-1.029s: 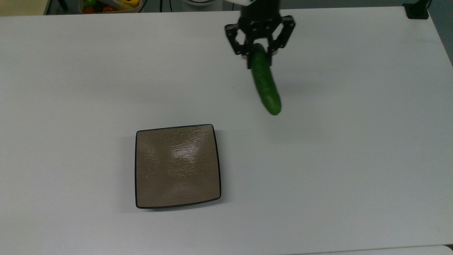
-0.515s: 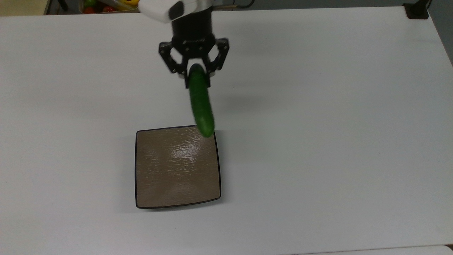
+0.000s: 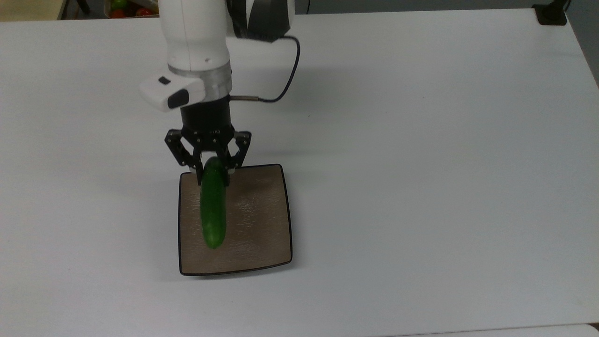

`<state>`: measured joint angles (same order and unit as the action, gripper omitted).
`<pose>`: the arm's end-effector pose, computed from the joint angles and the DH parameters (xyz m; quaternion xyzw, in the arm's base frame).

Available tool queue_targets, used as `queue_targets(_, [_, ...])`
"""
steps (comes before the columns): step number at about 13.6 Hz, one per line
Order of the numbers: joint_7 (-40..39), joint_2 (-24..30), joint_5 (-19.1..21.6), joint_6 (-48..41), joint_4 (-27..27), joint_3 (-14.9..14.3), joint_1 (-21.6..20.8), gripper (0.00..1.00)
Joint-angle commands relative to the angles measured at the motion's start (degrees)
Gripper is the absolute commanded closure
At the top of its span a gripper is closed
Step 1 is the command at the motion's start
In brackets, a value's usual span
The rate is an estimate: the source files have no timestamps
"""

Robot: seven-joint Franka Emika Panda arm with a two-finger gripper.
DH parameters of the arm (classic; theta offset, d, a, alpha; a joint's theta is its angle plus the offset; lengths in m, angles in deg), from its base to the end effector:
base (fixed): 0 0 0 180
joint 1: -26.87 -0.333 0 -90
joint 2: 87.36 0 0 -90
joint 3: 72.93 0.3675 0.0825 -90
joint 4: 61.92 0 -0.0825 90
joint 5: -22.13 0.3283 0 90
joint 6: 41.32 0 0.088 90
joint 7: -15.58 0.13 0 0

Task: Cucumber placed on a ceramic plate
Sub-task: 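Lower the cucumber onto the plate's center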

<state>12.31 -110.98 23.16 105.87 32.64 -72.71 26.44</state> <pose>0.6911 0.0073 0.4833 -0.9677 -0.0267 -0.2506 0.0016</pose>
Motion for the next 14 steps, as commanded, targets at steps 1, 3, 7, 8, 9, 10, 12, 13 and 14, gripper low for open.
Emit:
queue_targets(1, [-1.2, -3.9, 1.0, 4.1, -1.1, 0.3, -0.5, 0.75])
queue_targets(3, [-1.3, -5.4, 0.5, 5.3, -1.0, 0.3, -0.8, 0.75])
queue_targets(7, [-1.2, -7.6, 0.3, 6.5, -0.4, 0.3, -1.9, 0.64])
queue_targets(8, [-1.1, -7.5, 0.3, 6.5, -0.3, 0.3, -1.9, 0.54])
queue_targets(9, [-1.1, -7.5, 0.4, 6.4, 0.0, 0.3, -1.9, 0.43])
queue_targets(10, [-1.0, -7.5, 0.4, 6.4, 0.0, 0.3, -1.9, 0.35])
queue_targets(12, [-0.8, -7.1, 0.4, 6.3, 1.0, 0.3, -1.9, 0.10])
queue_targets(13, [-0.7, -6.7, 0.4, 6.0, 1.0, 0.3, -1.9, 0.00])
queue_targets(14, [-0.6, -6.2, 0.4, 5.7, 1.2, 0.3, -1.9, 0.00])
